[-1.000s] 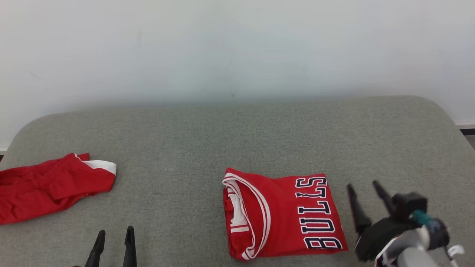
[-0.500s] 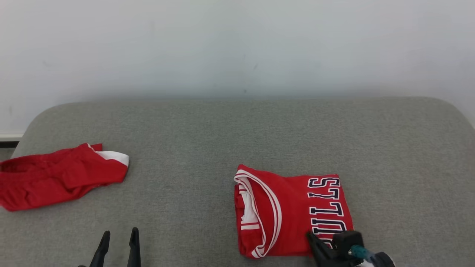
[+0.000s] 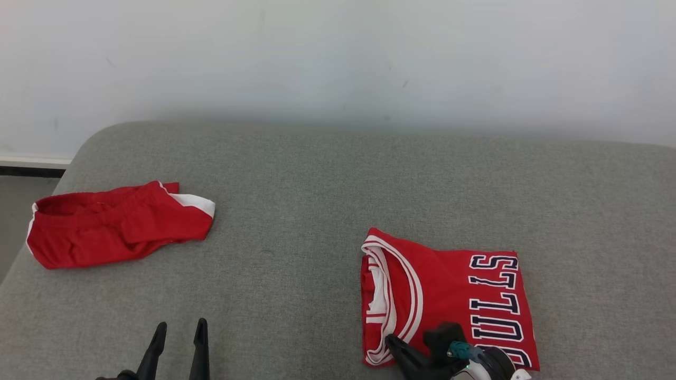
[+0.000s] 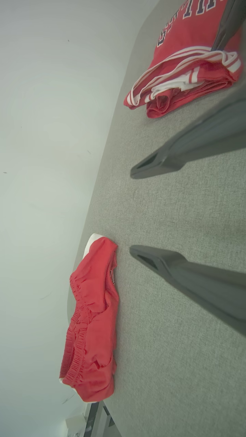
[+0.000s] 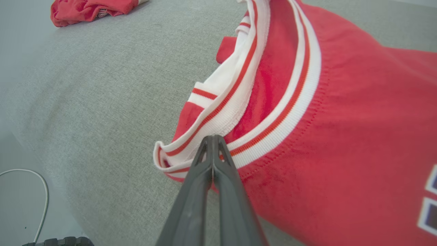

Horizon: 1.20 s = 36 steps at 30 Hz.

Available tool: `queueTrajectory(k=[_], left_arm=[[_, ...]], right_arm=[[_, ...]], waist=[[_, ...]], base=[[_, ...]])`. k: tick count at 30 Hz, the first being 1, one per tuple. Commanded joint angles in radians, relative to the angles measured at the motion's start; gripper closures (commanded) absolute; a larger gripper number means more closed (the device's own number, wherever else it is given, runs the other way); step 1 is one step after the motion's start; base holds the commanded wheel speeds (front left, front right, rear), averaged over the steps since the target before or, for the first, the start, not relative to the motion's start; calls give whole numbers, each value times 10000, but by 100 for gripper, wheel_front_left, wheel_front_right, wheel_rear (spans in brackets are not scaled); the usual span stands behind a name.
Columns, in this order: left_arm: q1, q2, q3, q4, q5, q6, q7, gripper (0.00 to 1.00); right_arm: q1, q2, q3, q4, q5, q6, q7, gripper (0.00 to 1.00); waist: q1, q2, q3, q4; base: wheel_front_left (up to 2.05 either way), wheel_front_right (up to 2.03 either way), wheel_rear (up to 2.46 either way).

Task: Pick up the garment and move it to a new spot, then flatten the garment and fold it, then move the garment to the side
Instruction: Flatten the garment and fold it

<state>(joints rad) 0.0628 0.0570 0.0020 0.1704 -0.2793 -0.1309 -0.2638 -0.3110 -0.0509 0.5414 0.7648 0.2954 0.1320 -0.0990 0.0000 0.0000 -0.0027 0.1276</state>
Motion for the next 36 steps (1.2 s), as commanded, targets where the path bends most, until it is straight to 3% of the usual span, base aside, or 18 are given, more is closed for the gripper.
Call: queueTrajectory(k=[1, 12, 19, 20, 21, 36], left_arm=[[-154, 1, -20, 16, 88, 9, -6, 0], [-386, -47, -35, 87, 100, 8, -6, 0], [-142, -59, 303, 17, 106, 10, -6, 0], [-47, -62, 442, -33, 101, 18, -6, 0], [-17, -62, 495, -73, 97, 21, -6, 0], [334, -67, 946, -574, -117, 130, -6, 0]], right_arm=[[-171, 0, 219, 50, 195, -26, -21, 100], [-1104, 5, 1825, 247, 1576, -26, -162, 100], [-1603, 0, 1730, -258, 2262, -28, -1256, 100], [-1611, -2, 1404, -347, 2117, -26, -1447, 65], [-1600, -2, 1155, -377, 2008, -28, -1514, 0], [-276, -762, -2894, -3003, -338, -26, -1495, 0]], waist=[[0, 0, 128, 152], [0, 0, 389, 269], [0, 0, 63, -176], [0, 0, -97, -391], [0, 0, -143, -498], [0, 0, -593, -1926]], base=[[0, 0, 0], [0, 0, 0], [0, 0, 0], [0, 0, 0], [0, 0, 0], [0, 0, 0]])
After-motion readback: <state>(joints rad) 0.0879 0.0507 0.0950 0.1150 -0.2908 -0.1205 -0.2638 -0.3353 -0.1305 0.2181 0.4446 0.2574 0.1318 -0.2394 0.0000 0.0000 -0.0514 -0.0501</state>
